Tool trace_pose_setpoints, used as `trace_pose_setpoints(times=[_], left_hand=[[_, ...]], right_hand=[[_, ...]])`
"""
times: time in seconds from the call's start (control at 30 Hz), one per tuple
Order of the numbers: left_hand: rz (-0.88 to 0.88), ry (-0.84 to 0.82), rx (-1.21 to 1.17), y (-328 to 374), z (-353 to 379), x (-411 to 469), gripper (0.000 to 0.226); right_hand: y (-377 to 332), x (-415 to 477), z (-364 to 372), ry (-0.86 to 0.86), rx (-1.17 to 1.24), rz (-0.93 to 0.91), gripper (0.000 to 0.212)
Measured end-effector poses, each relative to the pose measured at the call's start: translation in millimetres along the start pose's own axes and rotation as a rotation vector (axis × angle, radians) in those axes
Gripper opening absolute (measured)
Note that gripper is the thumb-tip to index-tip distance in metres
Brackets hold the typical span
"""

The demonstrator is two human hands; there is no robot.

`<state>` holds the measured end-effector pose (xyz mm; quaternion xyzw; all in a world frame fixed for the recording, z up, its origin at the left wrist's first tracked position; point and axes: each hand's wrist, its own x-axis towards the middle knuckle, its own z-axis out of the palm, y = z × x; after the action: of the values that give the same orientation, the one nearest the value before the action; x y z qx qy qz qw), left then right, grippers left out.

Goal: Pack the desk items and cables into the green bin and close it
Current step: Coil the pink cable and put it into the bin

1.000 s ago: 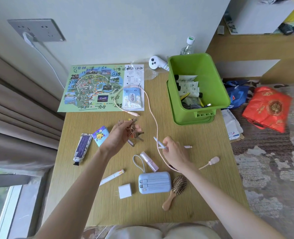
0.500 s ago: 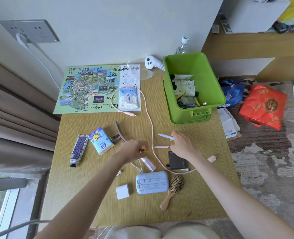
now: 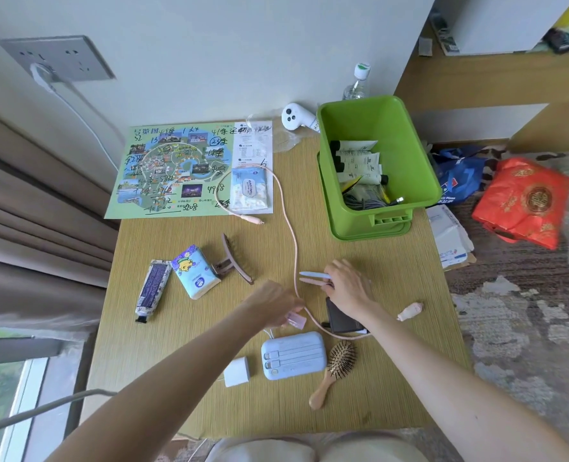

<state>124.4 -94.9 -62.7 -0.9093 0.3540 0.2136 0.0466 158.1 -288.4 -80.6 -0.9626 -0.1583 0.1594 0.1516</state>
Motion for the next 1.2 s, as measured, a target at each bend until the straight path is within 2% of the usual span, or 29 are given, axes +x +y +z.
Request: trace_pose_setpoints(times=[0.1,0.2,0.33,0.4,0.53,0.67,0.8,0.93,1.2], left_hand=[[-0.015,-0.002,-0.028,-3,3,1,0.039],[-0.113,0.011,-0.105,-5,0,0,0.045],[-0.265,0.136,-0.291,-18,-24,-5,0.034],[-0.318,0.217,-0.417,-28,-42,-9,0.028],[-0.468,0.417,-0.823,-43,-79,-10,0.028],[-0.455,0.589,-1.116,-53,-120,1,0.018],[-0.429,0.686,-1.237,-60,-158,19,0.021],[-0.475,0.717,-1.263,-68,-182,43,0.027],[-0.595,0.691,-1.239,-88,-193,82,0.030]], right_hand=[[1,-3,-7,0.057,0.057,0.024,0.012],[1,-8,-19,0.139,0.102,-0.003,0.020],[-5,-12,-51,0.295,0.166,-0.058,0.016],[-12,-13,-70,0.359,0.194,-0.096,0.014],[-23,-11,-106,0.449,0.268,-0.146,0.014],[-19,9,-146,0.512,0.447,-0.124,0.016],[4,52,-181,0.476,0.550,0.093,0.022],[27,94,-199,0.457,0.594,0.273,0.021],[32,163,-189,0.255,0.548,0.318,0.022]])
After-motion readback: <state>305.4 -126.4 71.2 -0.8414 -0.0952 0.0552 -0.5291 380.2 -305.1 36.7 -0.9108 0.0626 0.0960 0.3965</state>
